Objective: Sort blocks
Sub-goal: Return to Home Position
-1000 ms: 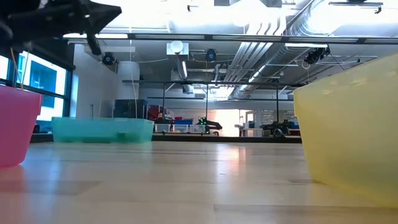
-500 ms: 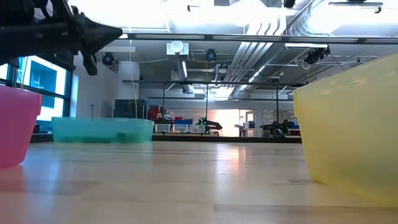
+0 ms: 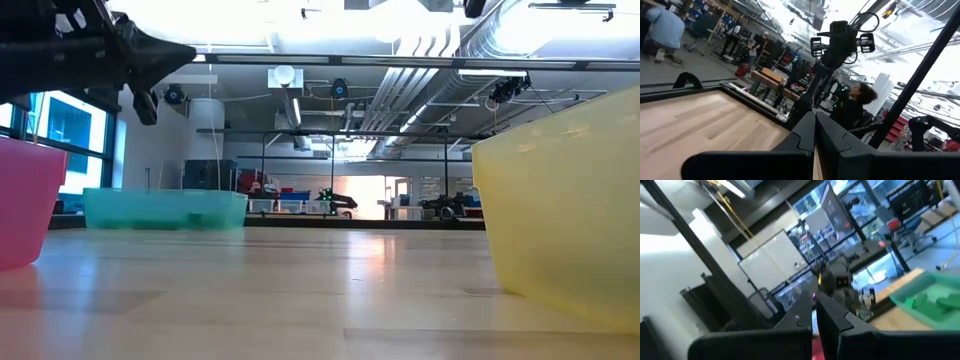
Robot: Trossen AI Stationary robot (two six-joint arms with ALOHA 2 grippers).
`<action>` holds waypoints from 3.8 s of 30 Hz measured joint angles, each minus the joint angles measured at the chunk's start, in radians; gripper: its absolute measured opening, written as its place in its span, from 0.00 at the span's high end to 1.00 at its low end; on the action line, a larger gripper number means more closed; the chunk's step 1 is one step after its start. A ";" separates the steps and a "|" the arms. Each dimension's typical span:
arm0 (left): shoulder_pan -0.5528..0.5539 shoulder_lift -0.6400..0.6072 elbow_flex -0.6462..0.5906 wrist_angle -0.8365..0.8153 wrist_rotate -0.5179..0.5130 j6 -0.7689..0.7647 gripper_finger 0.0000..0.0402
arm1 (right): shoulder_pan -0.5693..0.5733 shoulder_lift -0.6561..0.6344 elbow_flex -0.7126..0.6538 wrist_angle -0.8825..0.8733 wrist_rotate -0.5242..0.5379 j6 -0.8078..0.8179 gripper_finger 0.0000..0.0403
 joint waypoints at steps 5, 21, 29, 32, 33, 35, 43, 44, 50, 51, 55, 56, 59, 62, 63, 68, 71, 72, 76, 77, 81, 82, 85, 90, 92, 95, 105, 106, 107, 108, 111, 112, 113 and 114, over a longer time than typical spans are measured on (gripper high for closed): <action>0.001 0.000 0.000 -0.027 0.000 -0.002 1.00 | 0.000 -0.031 -0.108 0.046 -0.058 0.004 1.00; 0.001 0.000 0.000 -0.038 -0.001 -0.003 1.00 | 0.001 -0.753 -0.562 0.083 -0.191 -0.103 1.00; 0.001 0.000 0.000 -0.040 -0.002 -0.003 1.00 | 0.026 -0.806 -0.712 0.099 -0.219 -0.162 1.00; 0.001 0.001 0.000 -0.039 -0.002 -0.003 1.00 | 0.026 -0.804 -0.712 -0.081 -0.155 -0.151 1.00; 0.001 0.001 0.000 -0.040 -0.002 -0.003 1.00 | 0.025 -0.804 -0.712 -0.139 -0.100 -0.148 1.00; 0.001 0.001 0.000 -0.041 -0.002 -0.003 1.00 | 0.025 -0.804 -0.713 -0.257 0.035 -0.162 1.00; 0.001 0.001 0.000 -0.045 -0.002 -0.003 1.00 | 0.019 -0.796 -0.713 -0.277 0.106 -0.157 1.00; 0.001 0.001 0.000 -0.045 -0.002 -0.003 1.00 | 0.023 -0.796 -0.713 -0.277 0.103 -0.157 1.00; 0.001 0.001 0.000 -0.046 -0.002 -0.003 1.00 | 0.035 -0.796 -0.713 -0.276 0.096 -0.157 1.00; 0.001 0.001 0.000 -0.046 -0.002 -0.003 1.00 | 0.035 -0.796 -0.713 -0.276 0.096 -0.157 1.00; 0.001 0.001 0.000 -0.046 -0.002 -0.003 1.00 | 0.035 -0.796 -0.713 -0.276 0.096 -0.157 1.00; 0.001 0.001 0.000 -0.046 -0.002 -0.003 1.00 | 0.035 -0.796 -0.713 -0.276 0.096 -0.157 1.00; 0.001 0.001 0.000 -0.046 -0.002 -0.003 1.00 | 0.035 -0.796 -0.713 -0.276 0.096 -0.157 1.00; 0.001 0.001 0.000 -0.046 -0.002 -0.003 1.00 | 0.035 -0.796 -0.713 -0.275 0.096 -0.157 1.00; 0.001 0.001 0.000 -0.046 -0.002 -0.003 1.00 | 0.035 -0.796 -0.713 -0.275 0.096 -0.157 1.00; 0.001 0.001 0.000 -0.046 -0.002 -0.003 1.00 | 0.035 -0.796 -0.713 -0.275 0.096 -0.157 1.00; 0.001 0.001 0.000 -0.046 -0.002 -0.003 1.00 | 0.035 -0.796 -0.713 -0.275 0.096 -0.157 1.00; 0.001 0.001 0.000 -0.046 -0.002 -0.003 1.00 | 0.035 -0.796 -0.713 -0.275 0.096 -0.157 1.00; 0.001 0.001 0.000 -0.046 -0.002 -0.003 1.00 | 0.035 -0.796 -0.713 -0.275 0.096 -0.157 1.00; 0.001 0.001 0.000 -0.046 -0.002 -0.003 1.00 | 0.035 -0.796 -0.713 -0.275 0.096 -0.157 1.00; 0.001 0.001 0.000 -0.046 -0.002 -0.003 1.00 | 0.035 -0.796 -0.713 -0.275 0.097 -0.157 1.00; 0.001 0.001 0.000 -0.046 -0.002 -0.003 1.00 | 0.035 -0.796 -0.713 -0.275 0.097 -0.157 1.00; 0.001 0.001 0.000 -0.046 -0.002 -0.003 1.00 | 0.035 -0.796 -0.713 -0.275 0.097 -0.157 1.00; 0.000 -0.123 0.001 -0.209 0.010 0.076 1.00 | 0.035 -0.796 -0.713 -0.275 0.097 -0.157 1.00; -0.004 -0.226 0.001 -0.347 0.033 0.136 1.00 | 0.035 -0.796 -0.713 -0.275 0.097 -0.157 1.00; -0.007 -0.384 0.001 -0.533 0.057 0.224 1.00 | 0.035 -0.796 -0.713 -0.275 0.097 -0.157 1.00; 0.021 -0.631 -0.001 -0.840 0.112 0.490 1.00 | 0.035 -0.795 -0.713 -0.275 0.097 -0.156 1.00; 0.020 -0.632 0.000 -0.840 0.113 0.504 1.00 | 0.035 -0.793 -0.713 -0.274 0.098 -0.157 1.00; 0.019 -0.633 0.000 -0.837 0.114 0.512 1.00 | 0.035 -0.793 -0.713 -0.274 0.098 -0.156 1.00; 0.019 -0.632 0.000 -0.840 0.114 0.517 1.00 | 0.035 -0.791 -0.713 -0.274 0.098 -0.156 1.00; 0.020 -0.629 0.000 -0.839 0.106 0.528 1.00 | 0.035 -0.788 -0.713 -0.278 0.098 -0.156 1.00; 0.021 -0.625 0.000 -0.838 0.105 0.529 1.00 | 0.035 -0.788 -0.713 -0.278 0.098 -0.156 1.00; 0.021 -0.623 0.000 -0.840 0.105 0.529 1.00 | 0.034 -0.787 -0.713 -0.278 0.098 -0.156 1.00; 0.021 -0.623 0.000 -0.839 0.105 0.529 1.00 | 0.034 -0.788 -0.713 -0.278 0.098 -0.156 1.00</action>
